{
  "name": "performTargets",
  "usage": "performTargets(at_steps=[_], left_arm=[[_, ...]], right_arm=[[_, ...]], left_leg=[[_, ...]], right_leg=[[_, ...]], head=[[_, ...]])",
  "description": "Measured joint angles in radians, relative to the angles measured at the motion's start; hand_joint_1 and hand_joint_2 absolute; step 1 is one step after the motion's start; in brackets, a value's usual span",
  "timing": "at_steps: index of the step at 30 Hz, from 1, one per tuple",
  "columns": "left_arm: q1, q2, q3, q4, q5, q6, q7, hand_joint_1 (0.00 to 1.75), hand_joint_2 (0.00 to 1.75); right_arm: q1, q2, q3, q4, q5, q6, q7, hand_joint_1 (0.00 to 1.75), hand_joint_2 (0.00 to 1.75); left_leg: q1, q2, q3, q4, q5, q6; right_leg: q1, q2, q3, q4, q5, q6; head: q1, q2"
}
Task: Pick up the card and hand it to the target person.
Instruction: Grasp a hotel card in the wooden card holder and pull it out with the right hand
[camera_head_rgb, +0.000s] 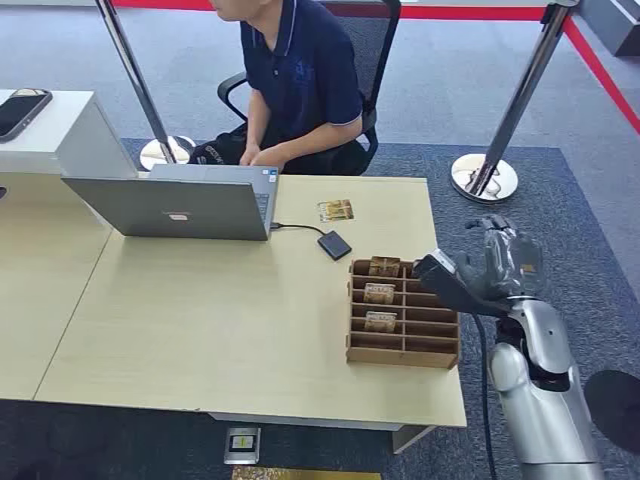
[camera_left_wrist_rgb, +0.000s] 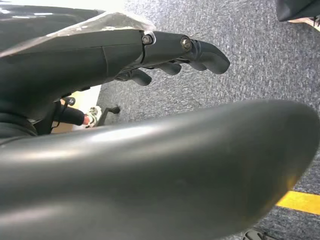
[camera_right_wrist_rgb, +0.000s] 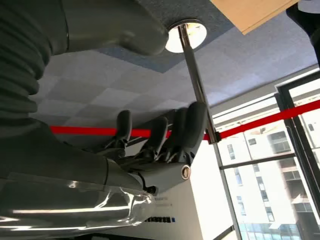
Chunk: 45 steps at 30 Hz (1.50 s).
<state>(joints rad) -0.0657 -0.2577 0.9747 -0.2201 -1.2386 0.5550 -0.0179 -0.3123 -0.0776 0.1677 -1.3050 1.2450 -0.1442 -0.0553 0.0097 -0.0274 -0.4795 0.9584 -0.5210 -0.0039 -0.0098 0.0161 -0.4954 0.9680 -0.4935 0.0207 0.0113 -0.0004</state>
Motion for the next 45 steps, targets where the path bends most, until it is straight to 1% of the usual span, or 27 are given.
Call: performTargets(at_steps=[12,17,24,36,45], left_arm=[[0.0,0.001,0.0,0.0,-0.001,0.0,-0.016,0.0,0.0],[-0.001,0.001,0.0,0.0,-0.001,0.0,-0.016,0.0,0.0],[-0.001,0.001,0.0,0.0,-0.001,0.0,-0.016,0.0,0.0],[-0.006,0.001,0.015,0.0,0.006,0.001,-0.005,0.0,0.0],[-0.008,0.002,0.019,0.0,0.009,0.001,-0.002,0.0,0.0]], right_arm=[[-0.021,-0.016,0.04,0.041,0.024,0.025,0.022,0.76,1.75],[-0.028,-0.02,0.058,0.065,0.03,0.031,0.03,0.75,1.75],[-0.039,-0.02,0.081,0.093,0.034,0.04,0.038,0.79,1.75],[-0.107,-0.006,0.128,0.178,0.023,0.05,0.043,0.85,1.75],[-0.14,0.003,0.153,0.236,0.012,0.054,0.045,0.87,1.75]], left_leg=[[0.0,0.0,0.0,0.0,0.0,0.0],[0.0,0.0,0.0,0.0,0.0,0.0],[0.0,0.0,-0.001,0.0,0.0,0.0],[0.0,0.0,-0.001,0.0,0.0,0.0],[0.0,0.0,-0.001,0.0,0.0,0.0]], right_leg=[[0.0,0.0,0.0,0.0,0.0,0.0],[0.0,0.0,0.0,0.0,0.0,0.0],[0.0,0.0,0.0,0.0,0.0,0.0],[0.0,0.0,-0.001,0.0,0.0,0.0],[0.0,0.0,-0.001,0.0,0.0,0.0]], head=[[0.0,0.0],[0.0,0.0],[0.0,0.0],[0.0,0.0],[0.0,0.0]])
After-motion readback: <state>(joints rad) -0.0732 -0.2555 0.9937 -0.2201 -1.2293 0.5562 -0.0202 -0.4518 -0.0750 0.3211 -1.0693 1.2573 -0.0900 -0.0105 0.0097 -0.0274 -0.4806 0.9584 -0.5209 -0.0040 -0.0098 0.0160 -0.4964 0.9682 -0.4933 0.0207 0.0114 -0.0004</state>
